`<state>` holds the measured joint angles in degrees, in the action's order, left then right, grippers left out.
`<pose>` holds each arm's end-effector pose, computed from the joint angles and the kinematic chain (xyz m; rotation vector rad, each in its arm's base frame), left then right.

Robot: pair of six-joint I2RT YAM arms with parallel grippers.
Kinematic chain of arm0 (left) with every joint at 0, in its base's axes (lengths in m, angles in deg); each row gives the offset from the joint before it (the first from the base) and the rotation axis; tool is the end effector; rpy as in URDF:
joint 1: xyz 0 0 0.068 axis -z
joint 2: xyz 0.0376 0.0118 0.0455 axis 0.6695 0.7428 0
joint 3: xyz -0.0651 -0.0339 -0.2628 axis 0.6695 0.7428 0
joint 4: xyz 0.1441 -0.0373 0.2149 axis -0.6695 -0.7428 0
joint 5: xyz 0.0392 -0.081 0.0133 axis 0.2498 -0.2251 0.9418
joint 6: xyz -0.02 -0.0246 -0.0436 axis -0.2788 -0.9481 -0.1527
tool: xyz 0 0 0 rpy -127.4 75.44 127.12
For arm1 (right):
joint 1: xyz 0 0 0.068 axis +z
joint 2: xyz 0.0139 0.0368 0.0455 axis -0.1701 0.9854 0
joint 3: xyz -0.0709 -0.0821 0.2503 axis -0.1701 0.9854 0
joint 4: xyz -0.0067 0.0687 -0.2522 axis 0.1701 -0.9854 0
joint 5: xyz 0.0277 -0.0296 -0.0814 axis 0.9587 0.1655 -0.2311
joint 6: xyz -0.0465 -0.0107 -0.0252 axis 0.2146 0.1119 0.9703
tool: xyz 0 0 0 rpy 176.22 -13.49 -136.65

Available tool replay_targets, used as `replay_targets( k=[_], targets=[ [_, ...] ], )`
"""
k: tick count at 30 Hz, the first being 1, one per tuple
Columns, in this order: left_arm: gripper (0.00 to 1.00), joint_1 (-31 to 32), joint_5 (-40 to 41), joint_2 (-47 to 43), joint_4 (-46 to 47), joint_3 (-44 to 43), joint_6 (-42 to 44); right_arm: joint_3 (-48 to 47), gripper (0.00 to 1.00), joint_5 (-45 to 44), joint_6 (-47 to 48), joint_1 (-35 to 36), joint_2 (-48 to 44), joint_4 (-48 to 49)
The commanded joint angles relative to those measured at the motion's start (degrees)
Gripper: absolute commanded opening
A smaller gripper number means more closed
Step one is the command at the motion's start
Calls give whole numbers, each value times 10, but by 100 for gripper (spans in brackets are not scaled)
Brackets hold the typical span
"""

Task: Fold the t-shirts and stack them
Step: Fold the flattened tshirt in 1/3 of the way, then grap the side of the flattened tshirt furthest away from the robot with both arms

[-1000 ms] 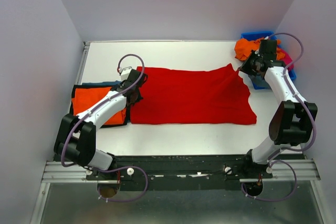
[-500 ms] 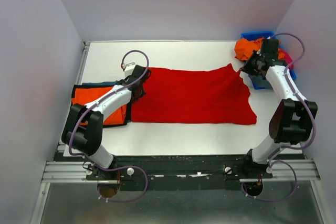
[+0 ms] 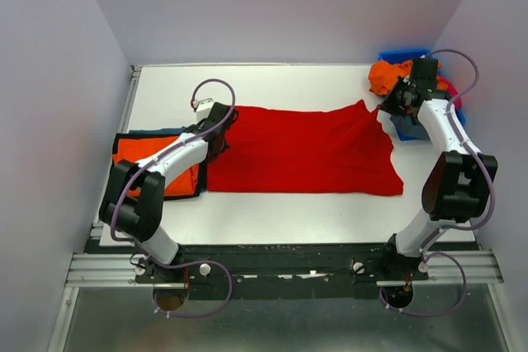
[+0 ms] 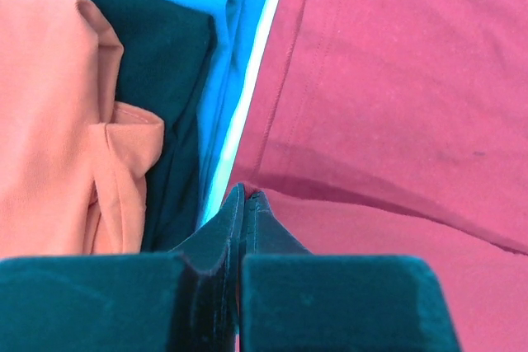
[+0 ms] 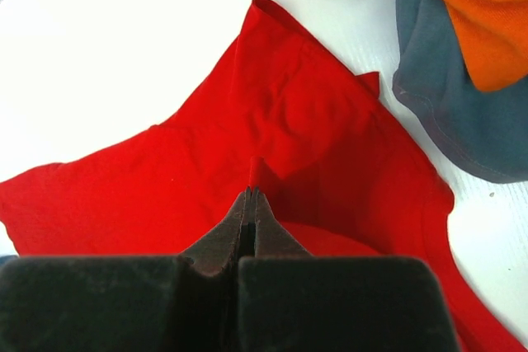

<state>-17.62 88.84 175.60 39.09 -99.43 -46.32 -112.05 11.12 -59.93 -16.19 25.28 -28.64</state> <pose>0.3013 -0.1197 0.2121 -0.4994 2.3722 0.0820 0.3783 -0.0381 0.2888 0.6324 2.2901 0.3181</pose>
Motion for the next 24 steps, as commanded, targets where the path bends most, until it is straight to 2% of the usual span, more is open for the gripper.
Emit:
replay_targets(
  k=[1, 2, 3, 4, 5, 6, 9, 11, 17, 24],
  targets=[
    [0, 0, 20, 27, 13, -20, -1, -25, 1, -7, 8, -4, 25, -8],
    [0, -1, 15, 33, 12, -25, 1, -28, 3, -7, 7, -3, 31, -8],
    [3, -2, 10, 42, 7, -31, 1, -30, 11, -8, 7, -4, 38, -10],
    [22, -3, 5, 49, 3, -36, 1, -34, 23, -12, 5, -3, 42, -11],
    [40, -5, -1, 57, -3, -42, -1, -36, 51, -18, 2, -4, 47, -16],
    [42, -6, -4, 64, -8, -49, 0, -38, 66, -23, 0, -3, 52, -20],
    [57, -12, -3, 67, -17, -65, 2, -44, 69, -31, 2, -4, 54, -20],
    [61, -19, -8, 65, -20, -82, 4, -54, 70, -30, 9, -3, 56, -19],
    [60, -47, -46, 109, -43, -185, 10, -114, 66, 7, 16, -1, 107, -24],
    [57, -88, -94, 224, -75, -328, 6, -225, 64, -19, 16, 9, 219, -67]
  ],
)
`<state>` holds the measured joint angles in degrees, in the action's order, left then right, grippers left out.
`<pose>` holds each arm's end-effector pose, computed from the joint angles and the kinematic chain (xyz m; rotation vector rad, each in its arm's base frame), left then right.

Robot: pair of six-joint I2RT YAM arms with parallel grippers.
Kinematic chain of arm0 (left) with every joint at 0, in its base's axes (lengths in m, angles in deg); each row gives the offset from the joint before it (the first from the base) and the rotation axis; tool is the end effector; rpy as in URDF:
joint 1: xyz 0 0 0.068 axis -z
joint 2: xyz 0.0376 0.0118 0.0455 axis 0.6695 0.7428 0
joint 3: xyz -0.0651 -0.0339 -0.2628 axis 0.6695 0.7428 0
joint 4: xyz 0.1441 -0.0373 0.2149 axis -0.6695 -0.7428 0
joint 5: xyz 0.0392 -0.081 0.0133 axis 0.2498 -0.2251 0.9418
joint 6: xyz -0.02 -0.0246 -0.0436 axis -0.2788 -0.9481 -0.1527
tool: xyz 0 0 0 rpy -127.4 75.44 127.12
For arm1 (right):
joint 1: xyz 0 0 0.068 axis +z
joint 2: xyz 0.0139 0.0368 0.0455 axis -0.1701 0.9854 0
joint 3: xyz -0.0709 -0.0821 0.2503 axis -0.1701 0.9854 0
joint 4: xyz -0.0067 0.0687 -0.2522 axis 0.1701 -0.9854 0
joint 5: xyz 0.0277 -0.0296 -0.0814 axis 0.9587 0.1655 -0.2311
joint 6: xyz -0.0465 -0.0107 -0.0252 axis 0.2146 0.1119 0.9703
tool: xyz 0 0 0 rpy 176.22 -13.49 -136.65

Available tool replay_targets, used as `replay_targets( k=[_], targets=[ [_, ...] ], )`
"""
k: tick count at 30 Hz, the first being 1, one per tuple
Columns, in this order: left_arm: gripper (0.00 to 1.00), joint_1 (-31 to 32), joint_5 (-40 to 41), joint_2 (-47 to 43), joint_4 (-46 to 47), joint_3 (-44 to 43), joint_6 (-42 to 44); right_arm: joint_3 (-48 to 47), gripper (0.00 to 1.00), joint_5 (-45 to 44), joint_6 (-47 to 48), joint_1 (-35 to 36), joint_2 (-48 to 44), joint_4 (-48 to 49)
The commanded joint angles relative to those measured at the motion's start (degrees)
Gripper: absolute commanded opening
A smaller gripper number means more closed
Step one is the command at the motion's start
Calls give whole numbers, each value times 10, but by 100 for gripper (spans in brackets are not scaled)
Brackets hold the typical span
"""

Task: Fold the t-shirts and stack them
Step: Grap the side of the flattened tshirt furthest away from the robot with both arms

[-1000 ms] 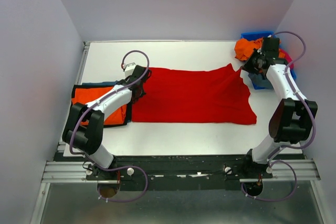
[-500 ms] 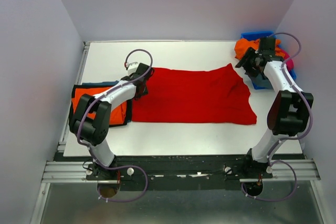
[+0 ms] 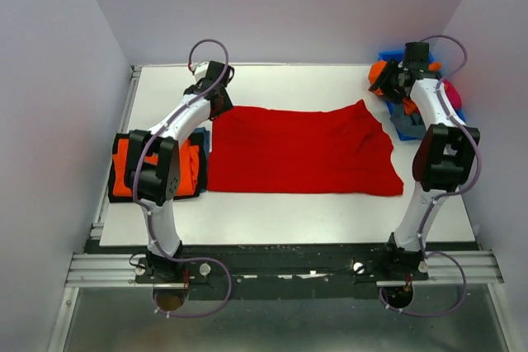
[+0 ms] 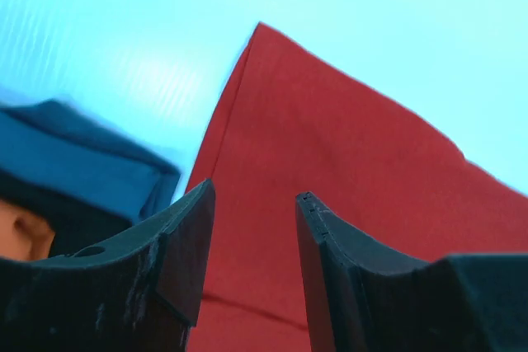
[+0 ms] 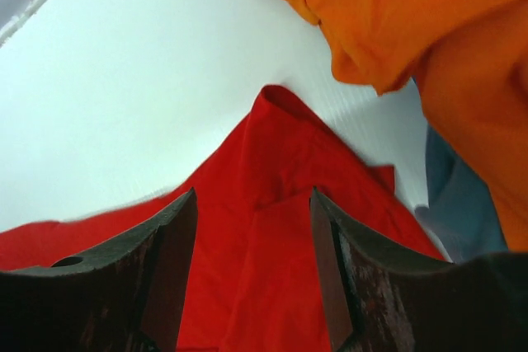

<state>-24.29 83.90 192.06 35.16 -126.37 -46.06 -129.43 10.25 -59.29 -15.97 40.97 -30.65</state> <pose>0.4029 -0.1155 0.2510 -0.6135 2.2905 -0.0319 0.4474 -0.0447 0.2776 0.6239 2.2969 0.2961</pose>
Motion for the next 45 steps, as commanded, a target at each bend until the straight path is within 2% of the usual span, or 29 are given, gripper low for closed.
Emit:
replay_targets(
  k=[1, 12, 19, 26, 30, 33, 35, 37, 39, 41, 45],
  targets=[
    [57, -26, -55, 80, -40, -72, 3, -68, 64, -11, 11, 9, 80, -55],
    [56, -73, -129, 198, -63, -176, 3, -249, 64, -35, 21, 36, 230, -131],
    [57, -83, -157, 237, -65, -209, -2, -272, 63, -56, 22, 37, 265, -132],
    [57, -90, -175, 255, -66, -243, -11, -335, 62, -58, 22, 38, 299, -169],
    [57, -94, -189, 282, -79, -282, -18, -373, 60, -34, 17, 38, 326, -193],
    [57, -95, -201, 306, -92, -313, -22, -363, 56, -8, 8, 38, 328, -179],
    [57, -96, -202, 319, -103, -332, -23, -362, 50, 0, 4, 37, 330, -176],
    [57, -97, -200, 321, -103, -333, -25, -346, 36, 12, 0, 38, 325, -165],
    [57, -100, -201, 322, -101, -333, -25, -333, 18, 18, -1, 38, 319, -156],
    [57, -103, -199, 319, -103, -333, -23, -320, 7, 16, -1, 38, 311, -148],
    [57, -111, -180, 308, -106, -326, -20, -305, 4, -3, 7, 38, 291, -135]
  ],
)
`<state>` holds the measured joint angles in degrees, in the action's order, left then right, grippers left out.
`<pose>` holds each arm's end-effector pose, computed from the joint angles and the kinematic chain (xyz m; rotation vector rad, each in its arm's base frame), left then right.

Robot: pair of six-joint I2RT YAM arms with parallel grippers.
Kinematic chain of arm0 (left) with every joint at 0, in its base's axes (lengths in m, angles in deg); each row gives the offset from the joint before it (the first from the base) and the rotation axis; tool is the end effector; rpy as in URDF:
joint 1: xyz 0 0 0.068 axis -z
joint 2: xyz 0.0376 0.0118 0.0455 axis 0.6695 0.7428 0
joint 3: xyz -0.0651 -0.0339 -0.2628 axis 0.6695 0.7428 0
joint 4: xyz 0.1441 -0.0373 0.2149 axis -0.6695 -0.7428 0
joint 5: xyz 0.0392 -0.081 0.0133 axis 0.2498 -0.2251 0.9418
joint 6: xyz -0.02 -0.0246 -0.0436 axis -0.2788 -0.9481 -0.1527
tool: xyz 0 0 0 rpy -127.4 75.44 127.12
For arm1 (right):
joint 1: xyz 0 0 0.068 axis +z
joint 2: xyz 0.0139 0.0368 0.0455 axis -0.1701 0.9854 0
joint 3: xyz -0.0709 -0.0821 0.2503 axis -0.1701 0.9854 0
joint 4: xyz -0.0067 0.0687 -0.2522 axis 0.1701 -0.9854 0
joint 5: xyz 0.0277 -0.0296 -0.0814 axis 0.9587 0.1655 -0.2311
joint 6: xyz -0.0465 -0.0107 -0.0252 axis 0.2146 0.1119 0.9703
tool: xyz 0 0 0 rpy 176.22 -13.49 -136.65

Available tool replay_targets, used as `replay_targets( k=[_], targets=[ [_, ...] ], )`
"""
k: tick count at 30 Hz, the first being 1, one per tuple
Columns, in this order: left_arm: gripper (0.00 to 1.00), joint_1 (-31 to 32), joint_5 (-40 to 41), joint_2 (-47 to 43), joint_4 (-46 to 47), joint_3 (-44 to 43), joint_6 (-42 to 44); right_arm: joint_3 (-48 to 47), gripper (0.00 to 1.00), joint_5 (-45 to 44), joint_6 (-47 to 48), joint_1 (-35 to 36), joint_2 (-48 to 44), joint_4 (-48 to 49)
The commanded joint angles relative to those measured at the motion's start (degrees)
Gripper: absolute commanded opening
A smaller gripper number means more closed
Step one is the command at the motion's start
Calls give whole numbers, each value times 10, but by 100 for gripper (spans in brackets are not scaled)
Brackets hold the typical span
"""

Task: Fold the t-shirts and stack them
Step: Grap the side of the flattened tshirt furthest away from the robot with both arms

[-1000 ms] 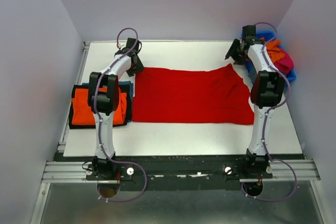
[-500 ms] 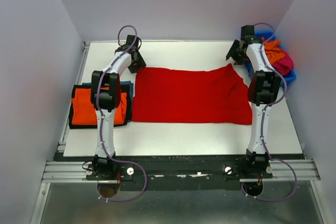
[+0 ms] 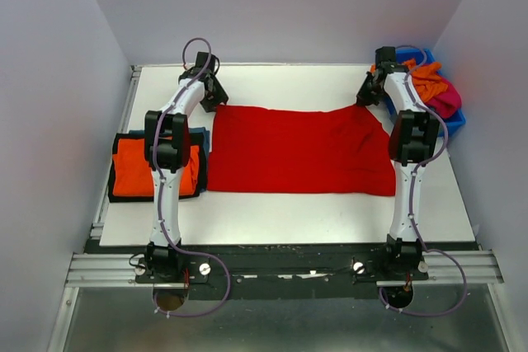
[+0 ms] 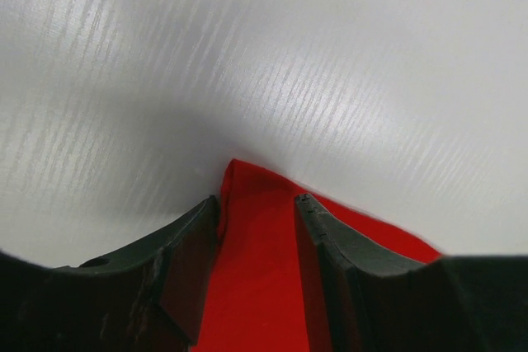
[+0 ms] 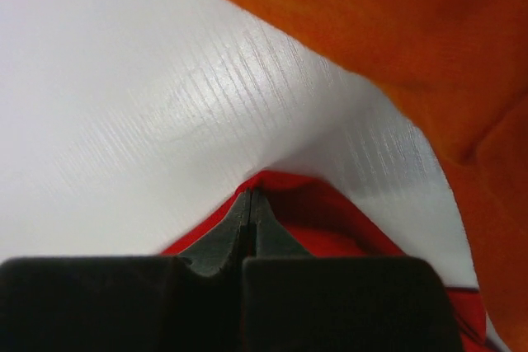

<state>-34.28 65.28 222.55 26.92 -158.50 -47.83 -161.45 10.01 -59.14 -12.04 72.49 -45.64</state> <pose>0.5231 -0.0697 0.1735 -0.7727 2.4672 -0.2764 0.5400 -0.0176 0.1744 0.6208 2.5637 0.2785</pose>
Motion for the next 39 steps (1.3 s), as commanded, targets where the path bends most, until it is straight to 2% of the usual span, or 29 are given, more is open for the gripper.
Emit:
replay_targets(
  k=[1, 8, 15, 18, 21, 23, 24, 35, 39],
  targets=[
    [57, -13, 11, 0, -21, -1, -2, 16, 4, -3, 9, -1, -28, 15],
    [56, -18, 17, 8, -23, -12, -4, 24, 3, 2, 9, -2, -41, 21],
    [52, -16, -1, 45, -27, -40, -6, 36, 2, 6, 8, -1, -53, 27],
    [42, -17, -20, 61, -23, -58, -6, 40, 1, 8, 8, -1, -60, 31],
    [20, -16, -46, 68, -12, -63, -3, 41, 1, 9, 9, -3, -66, 30],
    [2, -17, -48, 66, -8, -64, 4, 44, 1, 8, 9, -2, -71, 30],
    [0, -17, -45, 62, -6, -61, 9, 46, 1, 9, 9, -3, -75, 29],
    [0, -17, -8, -75, 116, 108, 42, 114, 1, 19, 12, -9, -137, 44],
    [0, -17, -8, -99, 131, 137, 43, 149, 1, 20, 13, -9, -164, 53]
  ],
)
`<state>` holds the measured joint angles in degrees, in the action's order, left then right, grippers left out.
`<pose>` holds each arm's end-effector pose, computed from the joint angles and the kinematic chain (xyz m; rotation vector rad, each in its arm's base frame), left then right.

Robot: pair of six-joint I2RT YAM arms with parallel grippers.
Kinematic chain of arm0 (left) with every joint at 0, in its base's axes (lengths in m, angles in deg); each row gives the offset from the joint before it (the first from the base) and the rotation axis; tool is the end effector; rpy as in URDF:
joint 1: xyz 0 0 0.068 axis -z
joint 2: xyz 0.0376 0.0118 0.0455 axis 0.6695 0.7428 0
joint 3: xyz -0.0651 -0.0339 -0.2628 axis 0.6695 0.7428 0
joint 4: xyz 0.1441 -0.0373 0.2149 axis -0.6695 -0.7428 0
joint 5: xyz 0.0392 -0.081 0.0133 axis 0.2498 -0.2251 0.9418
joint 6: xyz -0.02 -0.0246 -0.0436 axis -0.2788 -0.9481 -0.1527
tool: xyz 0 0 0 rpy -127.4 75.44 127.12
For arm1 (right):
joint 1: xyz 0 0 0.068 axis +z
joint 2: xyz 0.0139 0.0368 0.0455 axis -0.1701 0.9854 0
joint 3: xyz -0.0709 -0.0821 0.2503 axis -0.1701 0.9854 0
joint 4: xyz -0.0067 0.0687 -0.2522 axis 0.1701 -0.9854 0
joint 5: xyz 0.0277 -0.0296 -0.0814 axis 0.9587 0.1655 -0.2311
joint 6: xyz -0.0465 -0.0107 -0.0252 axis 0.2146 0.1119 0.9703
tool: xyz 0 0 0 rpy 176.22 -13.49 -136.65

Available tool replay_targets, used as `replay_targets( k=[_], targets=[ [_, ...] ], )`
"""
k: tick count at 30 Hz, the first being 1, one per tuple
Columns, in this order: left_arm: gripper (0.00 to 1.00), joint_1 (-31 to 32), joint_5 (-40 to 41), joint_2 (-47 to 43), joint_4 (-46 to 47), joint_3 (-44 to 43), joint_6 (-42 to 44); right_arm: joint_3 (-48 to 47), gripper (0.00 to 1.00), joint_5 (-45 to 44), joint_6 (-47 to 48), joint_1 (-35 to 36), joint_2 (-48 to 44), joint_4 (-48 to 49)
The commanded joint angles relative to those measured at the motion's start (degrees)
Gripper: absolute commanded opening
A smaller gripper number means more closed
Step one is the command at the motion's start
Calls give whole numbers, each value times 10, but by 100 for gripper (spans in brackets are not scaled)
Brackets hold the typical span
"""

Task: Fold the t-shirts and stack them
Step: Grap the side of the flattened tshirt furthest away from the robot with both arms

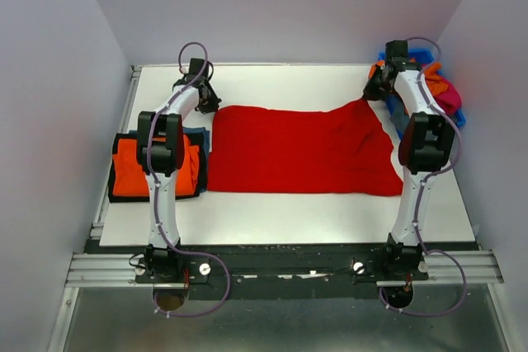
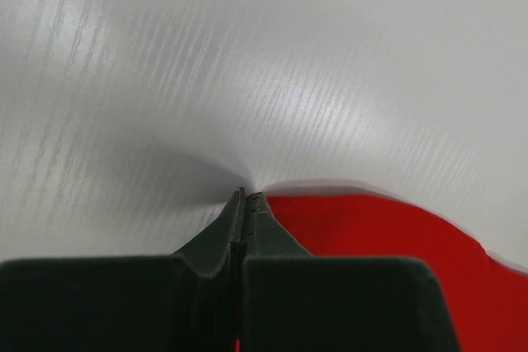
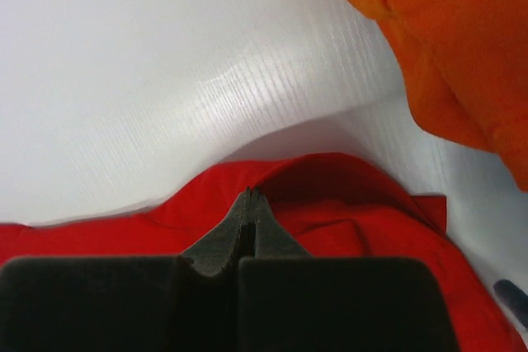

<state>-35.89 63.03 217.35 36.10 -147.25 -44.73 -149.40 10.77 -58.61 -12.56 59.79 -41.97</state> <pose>0.5089 -0.0547 0.1676 -0.7124 2.4346 -0.3169 0.5075 -0.0205 0.2248 0.5925 2.4925 0.3024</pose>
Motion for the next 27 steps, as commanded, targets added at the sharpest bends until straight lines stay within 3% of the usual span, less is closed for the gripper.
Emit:
replay_targets(
  k=[1, 19, 20, 21, 22, 25, 27],
  targets=[
    [0, -1, 15, -51, 44, 31, 13, 34, 1, 11, 9, -4, -43, 16],
    [0, 5, -5, -94, 72, 65, 12, 110, 1, 11, 15, -7, -113, 30],
    [7, 5, -6, -85, 52, 51, 12, 112, 1, 13, 15, -6, -112, 33],
    [29, 4, 15, -72, 35, 31, 13, 110, 1, 14, 15, -7, -107, 32],
    [36, 4, 22, -60, 14, 16, 13, 106, 1, 15, 15, -7, -102, 30],
    [48, 4, 34, -34, -2, -7, 6, 99, 1, 21, 13, -7, -90, 28],
    [50, 5, 37, -16, -9, -25, 5, 96, 1, 22, 13, -6, -88, 29]
  ],
)
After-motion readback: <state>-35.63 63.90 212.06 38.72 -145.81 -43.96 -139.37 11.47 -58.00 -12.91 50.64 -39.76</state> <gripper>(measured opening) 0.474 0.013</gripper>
